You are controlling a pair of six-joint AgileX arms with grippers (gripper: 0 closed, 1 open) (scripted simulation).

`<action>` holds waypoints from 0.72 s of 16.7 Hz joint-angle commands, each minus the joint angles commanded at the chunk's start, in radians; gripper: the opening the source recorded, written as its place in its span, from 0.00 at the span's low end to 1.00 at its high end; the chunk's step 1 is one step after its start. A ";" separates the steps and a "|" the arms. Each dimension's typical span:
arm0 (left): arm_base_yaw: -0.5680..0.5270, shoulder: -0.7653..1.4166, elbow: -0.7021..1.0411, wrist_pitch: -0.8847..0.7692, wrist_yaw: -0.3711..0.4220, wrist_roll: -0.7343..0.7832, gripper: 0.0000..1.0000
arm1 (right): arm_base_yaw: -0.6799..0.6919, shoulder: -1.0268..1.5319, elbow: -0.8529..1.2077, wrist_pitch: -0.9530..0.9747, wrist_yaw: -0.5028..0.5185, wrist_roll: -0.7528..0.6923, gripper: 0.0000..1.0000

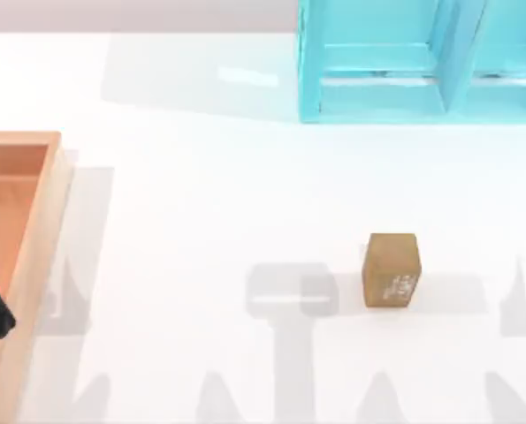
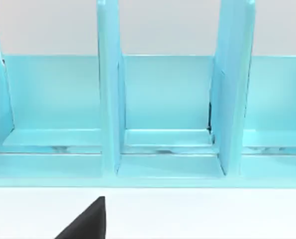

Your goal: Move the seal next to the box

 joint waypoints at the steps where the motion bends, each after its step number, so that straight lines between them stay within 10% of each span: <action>1: 0.000 0.000 0.000 0.000 0.000 0.000 1.00 | 0.000 0.000 0.000 0.000 0.000 0.000 1.00; 12: -0.214 0.444 0.490 -0.244 -0.015 -0.101 1.00 | 0.000 0.000 0.000 0.000 0.000 0.000 1.00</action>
